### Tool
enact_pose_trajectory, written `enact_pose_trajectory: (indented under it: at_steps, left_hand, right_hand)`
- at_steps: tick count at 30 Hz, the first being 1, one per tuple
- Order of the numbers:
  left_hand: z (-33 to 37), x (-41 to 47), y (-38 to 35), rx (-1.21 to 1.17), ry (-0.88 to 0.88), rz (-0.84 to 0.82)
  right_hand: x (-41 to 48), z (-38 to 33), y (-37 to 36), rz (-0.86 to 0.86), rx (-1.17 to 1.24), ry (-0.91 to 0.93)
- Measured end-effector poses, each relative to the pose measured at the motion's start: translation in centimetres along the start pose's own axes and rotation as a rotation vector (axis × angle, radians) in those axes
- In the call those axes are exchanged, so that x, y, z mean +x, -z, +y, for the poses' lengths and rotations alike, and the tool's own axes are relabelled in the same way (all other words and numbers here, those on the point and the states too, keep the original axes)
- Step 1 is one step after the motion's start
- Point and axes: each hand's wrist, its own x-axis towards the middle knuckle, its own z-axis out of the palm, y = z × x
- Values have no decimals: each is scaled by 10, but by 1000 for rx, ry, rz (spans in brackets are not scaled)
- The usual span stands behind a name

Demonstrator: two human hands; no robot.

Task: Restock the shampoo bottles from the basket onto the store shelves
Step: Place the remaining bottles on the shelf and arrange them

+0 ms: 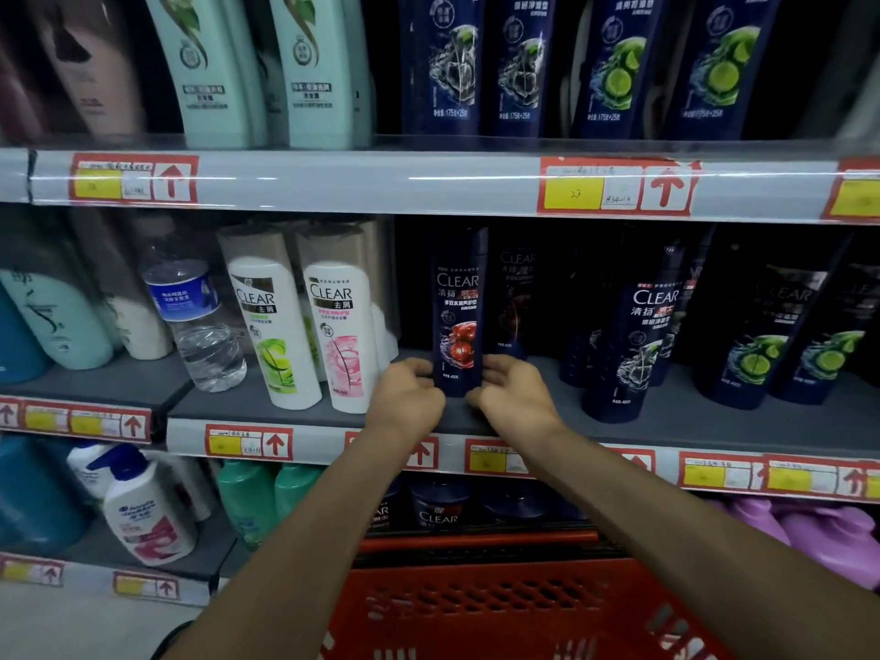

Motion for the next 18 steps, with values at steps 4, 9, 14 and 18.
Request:
enact_pose_trajectory:
  at_steps: [4, 9, 14, 18]
  left_hand:
    - [1, -3, -2, -41, 15, -31]
    - [-1, -3, -3, -88, 14, -45]
    - [-10, 9, -4, -48, 0, -95]
    - [-22, 22, -7, -23, -29, -102]
  right_hand:
    - [3, -3, 0, -21, 10, -3]
    - [7, -2, -4, -33, 22, -6]
    - [4, -3, -6, -33, 21, -11]
    - [3, -5, -8, -42, 32, -10]
